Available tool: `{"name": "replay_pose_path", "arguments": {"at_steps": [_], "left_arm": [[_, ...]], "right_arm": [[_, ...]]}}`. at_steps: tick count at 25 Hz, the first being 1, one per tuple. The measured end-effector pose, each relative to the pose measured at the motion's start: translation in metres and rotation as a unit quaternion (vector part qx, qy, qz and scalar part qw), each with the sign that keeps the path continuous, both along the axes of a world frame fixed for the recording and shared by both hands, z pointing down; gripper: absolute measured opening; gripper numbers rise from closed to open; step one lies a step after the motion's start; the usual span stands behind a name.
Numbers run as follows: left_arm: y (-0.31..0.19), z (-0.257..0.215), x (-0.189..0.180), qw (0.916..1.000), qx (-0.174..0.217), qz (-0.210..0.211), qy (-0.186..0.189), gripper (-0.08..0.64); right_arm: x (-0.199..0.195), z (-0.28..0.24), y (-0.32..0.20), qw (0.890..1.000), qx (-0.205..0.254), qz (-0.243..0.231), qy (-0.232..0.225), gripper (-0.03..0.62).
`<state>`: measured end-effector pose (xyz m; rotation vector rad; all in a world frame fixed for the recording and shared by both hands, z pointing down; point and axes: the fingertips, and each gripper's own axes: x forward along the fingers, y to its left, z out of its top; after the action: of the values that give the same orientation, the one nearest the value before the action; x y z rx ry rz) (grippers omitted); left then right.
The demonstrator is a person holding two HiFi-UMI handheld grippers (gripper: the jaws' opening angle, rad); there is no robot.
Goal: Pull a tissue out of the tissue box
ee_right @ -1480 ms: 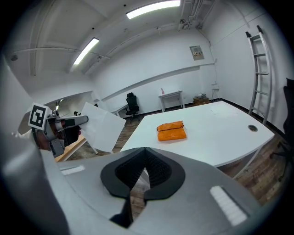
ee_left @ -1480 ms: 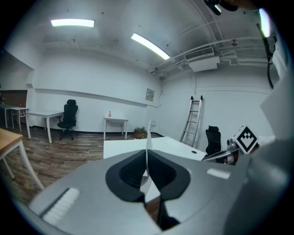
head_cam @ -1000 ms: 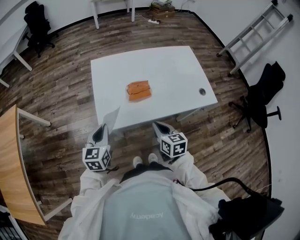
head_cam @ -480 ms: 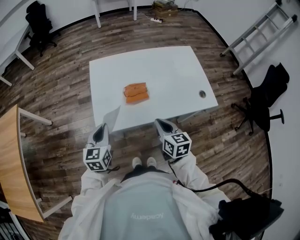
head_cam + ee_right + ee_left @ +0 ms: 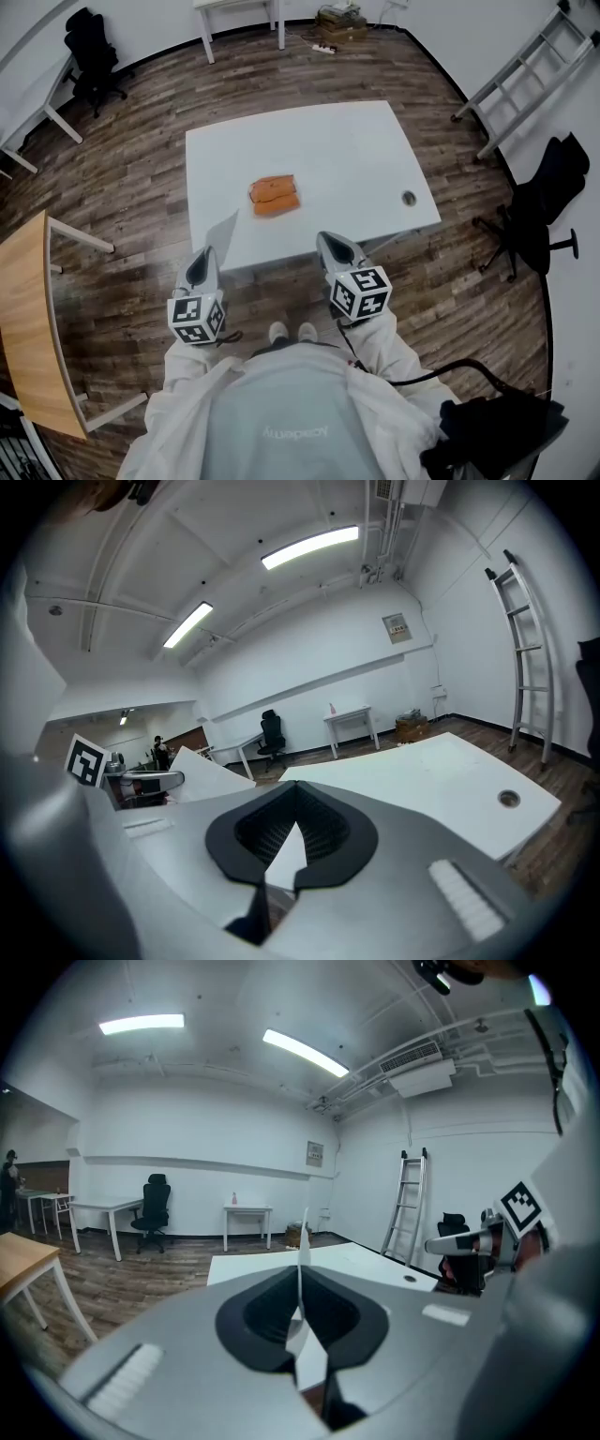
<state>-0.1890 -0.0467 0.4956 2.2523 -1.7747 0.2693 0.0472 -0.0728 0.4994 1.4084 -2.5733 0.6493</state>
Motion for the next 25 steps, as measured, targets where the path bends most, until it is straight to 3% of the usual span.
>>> {"name": "replay_pose_path", "arguments": {"at_steps": [8,25], "left_arm": [[-0.001,-0.017,0.002,0.9997,0.018,-0.008,-0.010,0.002],[-0.010,-0.020,0.012,0.9996,0.024,-0.004,-0.016,0.002]], "right_arm": [[0.014,-0.016,-0.004,0.999,0.030,0.022,-0.001,0.000],[0.027,-0.012,-0.009,0.999,0.024,0.027,-0.006,0.000]]}}
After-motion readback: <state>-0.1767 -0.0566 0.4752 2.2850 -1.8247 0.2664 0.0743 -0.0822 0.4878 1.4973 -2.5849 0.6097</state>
